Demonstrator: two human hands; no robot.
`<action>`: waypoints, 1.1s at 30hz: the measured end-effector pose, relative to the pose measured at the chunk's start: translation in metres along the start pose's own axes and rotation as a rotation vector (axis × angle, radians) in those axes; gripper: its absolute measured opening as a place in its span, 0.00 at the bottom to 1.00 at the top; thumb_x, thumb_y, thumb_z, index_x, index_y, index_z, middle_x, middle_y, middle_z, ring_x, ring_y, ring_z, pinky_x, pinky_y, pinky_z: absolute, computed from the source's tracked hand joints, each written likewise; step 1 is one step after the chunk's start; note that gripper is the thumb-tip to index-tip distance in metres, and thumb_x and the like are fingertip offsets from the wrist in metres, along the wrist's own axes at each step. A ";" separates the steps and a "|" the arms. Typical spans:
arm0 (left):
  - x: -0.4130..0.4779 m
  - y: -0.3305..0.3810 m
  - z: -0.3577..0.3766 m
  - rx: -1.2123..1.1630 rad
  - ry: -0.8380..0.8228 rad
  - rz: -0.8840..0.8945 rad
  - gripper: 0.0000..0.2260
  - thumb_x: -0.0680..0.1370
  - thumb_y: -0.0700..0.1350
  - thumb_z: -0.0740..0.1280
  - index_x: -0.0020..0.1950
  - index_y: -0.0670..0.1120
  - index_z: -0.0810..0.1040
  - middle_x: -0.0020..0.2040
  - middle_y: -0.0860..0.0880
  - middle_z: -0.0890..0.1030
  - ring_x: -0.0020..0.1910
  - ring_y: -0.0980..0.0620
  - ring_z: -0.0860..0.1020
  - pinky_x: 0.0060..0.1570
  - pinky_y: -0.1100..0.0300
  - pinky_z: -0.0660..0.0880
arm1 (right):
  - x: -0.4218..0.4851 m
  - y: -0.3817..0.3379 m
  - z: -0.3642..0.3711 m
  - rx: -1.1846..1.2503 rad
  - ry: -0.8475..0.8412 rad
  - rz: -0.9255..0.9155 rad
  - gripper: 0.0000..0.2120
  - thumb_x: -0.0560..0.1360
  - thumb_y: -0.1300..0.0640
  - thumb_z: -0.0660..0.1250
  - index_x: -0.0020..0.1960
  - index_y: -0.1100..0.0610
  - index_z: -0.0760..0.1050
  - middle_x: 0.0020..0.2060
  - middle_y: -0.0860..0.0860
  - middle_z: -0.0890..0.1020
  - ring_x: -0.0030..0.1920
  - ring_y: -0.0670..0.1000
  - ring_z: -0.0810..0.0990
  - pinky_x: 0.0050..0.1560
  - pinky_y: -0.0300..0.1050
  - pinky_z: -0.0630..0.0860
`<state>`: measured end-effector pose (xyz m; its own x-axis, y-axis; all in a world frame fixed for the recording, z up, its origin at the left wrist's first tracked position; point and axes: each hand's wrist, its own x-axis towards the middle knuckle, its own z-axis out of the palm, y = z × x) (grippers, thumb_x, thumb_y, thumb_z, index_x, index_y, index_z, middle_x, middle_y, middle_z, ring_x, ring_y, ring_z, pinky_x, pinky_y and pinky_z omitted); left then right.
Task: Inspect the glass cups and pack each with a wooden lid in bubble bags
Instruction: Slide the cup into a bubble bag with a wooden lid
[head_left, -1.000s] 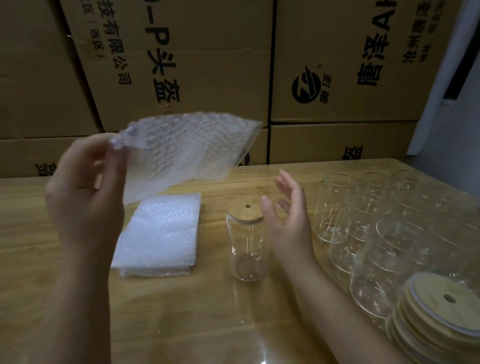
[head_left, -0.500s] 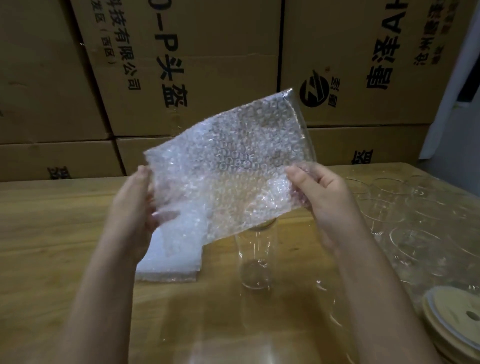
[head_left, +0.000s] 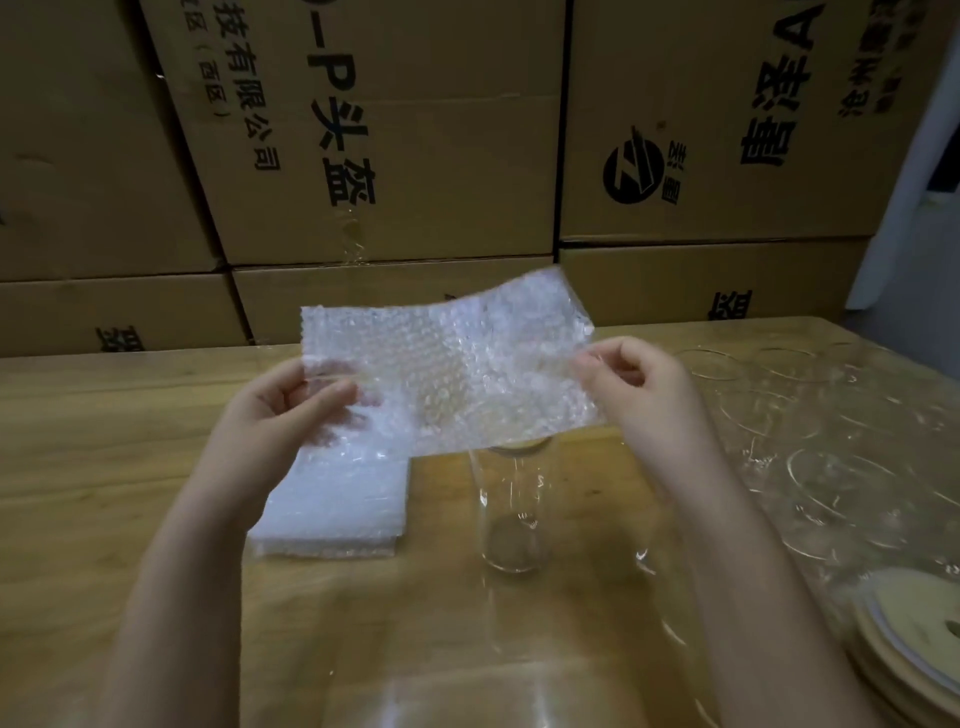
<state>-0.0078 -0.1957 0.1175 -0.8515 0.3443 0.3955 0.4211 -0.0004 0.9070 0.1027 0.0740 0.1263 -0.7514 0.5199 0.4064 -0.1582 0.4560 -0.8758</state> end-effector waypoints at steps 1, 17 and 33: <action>0.000 0.001 0.000 -0.001 0.018 0.035 0.09 0.71 0.50 0.70 0.51 0.54 0.83 0.47 0.49 0.86 0.44 0.54 0.84 0.40 0.62 0.78 | 0.000 -0.003 -0.002 -0.013 0.028 -0.035 0.04 0.75 0.52 0.68 0.42 0.45 0.78 0.42 0.45 0.74 0.34 0.37 0.71 0.36 0.30 0.68; -0.005 0.001 -0.011 0.015 -0.002 0.181 0.21 0.78 0.33 0.61 0.54 0.58 0.83 0.58 0.55 0.82 0.61 0.53 0.78 0.56 0.55 0.76 | -0.006 -0.027 -0.021 0.523 -0.105 0.126 0.11 0.79 0.50 0.61 0.49 0.49 0.83 0.48 0.44 0.85 0.45 0.44 0.84 0.44 0.42 0.81; 0.001 0.007 0.025 0.507 0.250 0.018 0.06 0.75 0.43 0.71 0.47 0.54 0.77 0.51 0.54 0.75 0.49 0.56 0.77 0.44 0.64 0.72 | -0.009 -0.018 0.007 0.241 -0.086 -0.046 0.18 0.74 0.58 0.71 0.57 0.40 0.71 0.43 0.48 0.81 0.45 0.43 0.80 0.46 0.37 0.77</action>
<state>0.0022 -0.1721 0.1202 -0.8647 0.1154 0.4889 0.4814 0.4683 0.7409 0.1072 0.0559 0.1368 -0.7902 0.4345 0.4322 -0.3337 0.2865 -0.8981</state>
